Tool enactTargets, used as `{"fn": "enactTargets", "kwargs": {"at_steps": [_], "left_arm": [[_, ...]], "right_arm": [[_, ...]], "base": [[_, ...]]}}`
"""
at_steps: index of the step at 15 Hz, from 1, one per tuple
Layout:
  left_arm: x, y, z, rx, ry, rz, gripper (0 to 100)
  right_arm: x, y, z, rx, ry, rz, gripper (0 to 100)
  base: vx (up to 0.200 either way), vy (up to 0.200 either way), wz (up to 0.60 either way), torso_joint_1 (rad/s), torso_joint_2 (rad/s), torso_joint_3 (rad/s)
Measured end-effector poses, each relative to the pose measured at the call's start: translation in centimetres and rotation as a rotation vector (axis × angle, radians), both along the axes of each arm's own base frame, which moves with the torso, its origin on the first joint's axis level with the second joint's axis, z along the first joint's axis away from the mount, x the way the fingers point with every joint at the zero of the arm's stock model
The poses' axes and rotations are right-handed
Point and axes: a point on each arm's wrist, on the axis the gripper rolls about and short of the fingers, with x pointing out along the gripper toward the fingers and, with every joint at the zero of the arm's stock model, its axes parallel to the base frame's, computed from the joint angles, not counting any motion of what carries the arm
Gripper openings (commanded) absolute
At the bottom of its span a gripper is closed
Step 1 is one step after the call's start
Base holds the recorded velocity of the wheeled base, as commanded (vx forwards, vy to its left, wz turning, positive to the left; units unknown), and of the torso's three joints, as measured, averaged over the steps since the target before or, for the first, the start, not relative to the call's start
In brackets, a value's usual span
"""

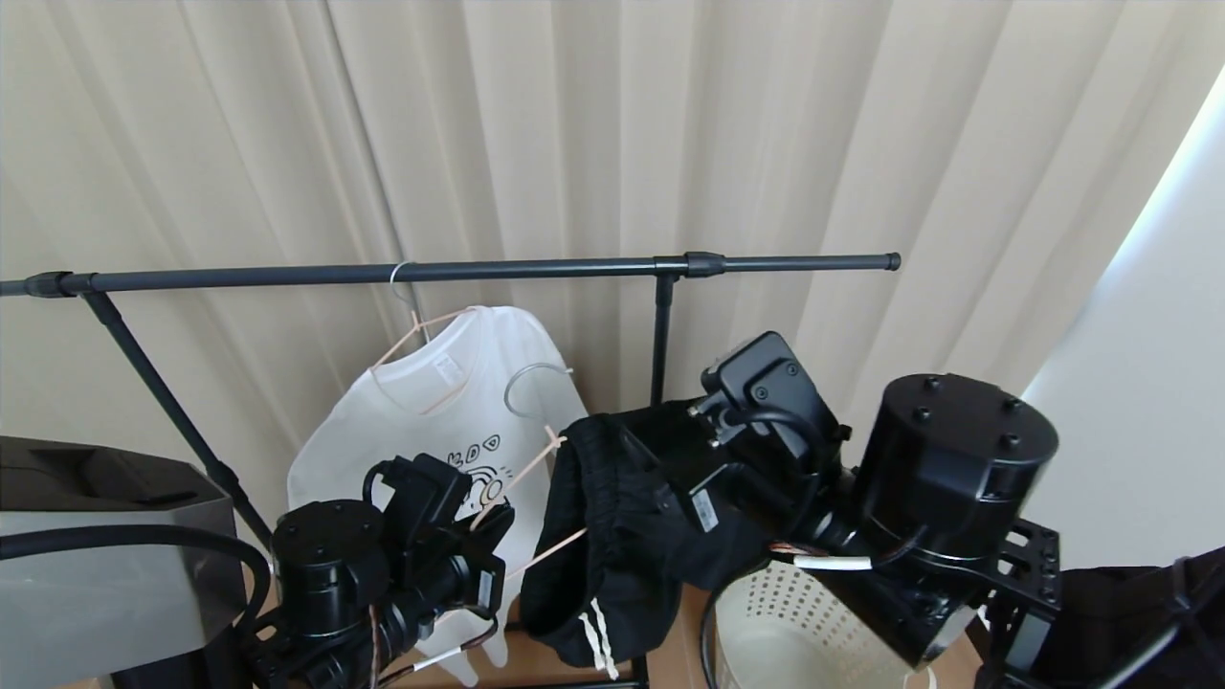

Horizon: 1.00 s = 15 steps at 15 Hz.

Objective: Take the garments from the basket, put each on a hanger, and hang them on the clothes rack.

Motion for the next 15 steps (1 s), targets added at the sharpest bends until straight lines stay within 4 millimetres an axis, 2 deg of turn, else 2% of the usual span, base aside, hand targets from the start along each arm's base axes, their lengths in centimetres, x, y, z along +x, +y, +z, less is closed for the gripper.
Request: {"fn": "enactTargets", "kwargs": {"at_steps": [2, 5, 8, 9, 12, 13, 15], "left_arm": [[-0.5, 0.0, -0.2, 0.010, 0.017, -0.018, 0], [-1.4, -0.1, -0.6, 0.055, 0.030, -0.056, 0], [-2.3, -0.5, -0.9, 0.076, 0.046, -0.100, 0], [-2.7, -0.6, -0.9, 0.085, 0.050, -0.114, 0], [-3.7, -0.8, -0.8, 0.103, 0.053, -0.151, 0], [-4.0, -0.9, -0.7, 0.109, 0.048, -0.163, 0], [-4.6, -0.8, -0.3, 0.112, 0.036, -0.181, 0]], "right_arm": [[-0.2, -2.5, 0.2, -0.050, 0.072, 0.103, 100], [-0.6, -7.0, 0.7, -0.159, 0.205, 0.160, 100], [-0.3, -10.4, 2.5, -0.359, 0.358, 0.257, 100], [0.0, -11.2, 3.6, -0.420, 0.383, 0.299, 100], [1.3, -12.2, 6.4, -0.541, 0.442, 0.472, 100], [2.1, -11.9, 6.5, -0.547, 0.473, 0.544, 100], [4.0, -10.8, 5.4, -0.522, 0.533, 0.677, 100]], "base": [[0.000, 0.000, 0.00, 0.000, 0.00, 0.000], [0.000, 0.000, 0.00, 0.000, 0.00, 0.000], [0.000, 0.000, 0.00, 0.000, 0.00, 0.000], [0.000, 0.000, 0.00, 0.000, 0.00, 0.000], [0.000, 0.000, 0.00, 0.000, 0.00, 0.000], [0.000, 0.000, 0.00, 0.000, 0.00, 0.000], [0.000, 0.000, 0.00, 0.000, 0.00, 0.000]]}}
